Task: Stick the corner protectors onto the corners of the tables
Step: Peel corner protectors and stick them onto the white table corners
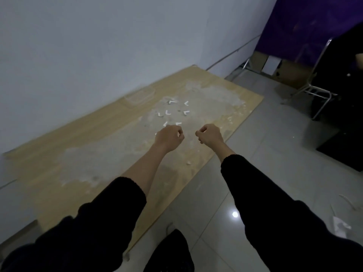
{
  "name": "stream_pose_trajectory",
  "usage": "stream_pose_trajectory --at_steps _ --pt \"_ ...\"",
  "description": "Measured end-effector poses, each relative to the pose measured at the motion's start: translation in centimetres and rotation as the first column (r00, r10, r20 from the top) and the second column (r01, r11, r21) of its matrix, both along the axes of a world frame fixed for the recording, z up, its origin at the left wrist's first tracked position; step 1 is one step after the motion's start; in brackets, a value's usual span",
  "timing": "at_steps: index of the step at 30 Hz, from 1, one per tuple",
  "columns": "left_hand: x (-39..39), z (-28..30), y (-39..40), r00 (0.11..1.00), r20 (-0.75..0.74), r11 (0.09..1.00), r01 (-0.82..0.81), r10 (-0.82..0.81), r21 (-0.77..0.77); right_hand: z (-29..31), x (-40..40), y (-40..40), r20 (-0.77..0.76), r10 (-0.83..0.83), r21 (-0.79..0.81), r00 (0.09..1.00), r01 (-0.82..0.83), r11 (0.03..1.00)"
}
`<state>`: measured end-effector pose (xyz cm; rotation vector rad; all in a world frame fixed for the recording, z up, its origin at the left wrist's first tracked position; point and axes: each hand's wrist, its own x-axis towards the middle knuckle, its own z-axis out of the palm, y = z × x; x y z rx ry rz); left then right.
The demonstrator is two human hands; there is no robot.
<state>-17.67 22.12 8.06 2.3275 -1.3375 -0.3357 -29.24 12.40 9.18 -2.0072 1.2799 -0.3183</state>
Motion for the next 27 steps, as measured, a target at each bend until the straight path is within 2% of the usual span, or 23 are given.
stream_pose_trajectory --at_steps 5,11,19,24,27 --pt "4.3 -1.0 -7.0 0.995 -0.078 0.998 -0.06 0.062 0.033 -0.4 4.7 -7.4 -0.019 0.002 0.022 1.0 -0.002 1.0" --pt "9.8 -2.7 -13.7 0.978 -0.155 0.986 -0.124 0.14 0.111 -1.4 11.4 -14.9 -0.092 0.086 0.043 0.992 -0.083 0.996" --pt "13.8 -6.4 -19.8 0.938 -0.219 0.959 -0.238 0.267 0.153 -6.7 16.2 -21.6 -0.152 0.171 0.177 0.973 -0.144 0.974" --pt "15.0 -8.8 -24.0 0.92 -0.227 0.942 -0.282 0.319 0.18 -10.2 17.8 -24.8 -0.077 0.134 0.196 0.988 -0.117 0.974" --pt "15.1 -10.0 -26.3 0.914 -0.213 0.934 -0.31 0.344 0.18 -11.7 18.1 -25.9 -0.029 0.05 0.224 0.998 -0.042 0.974"
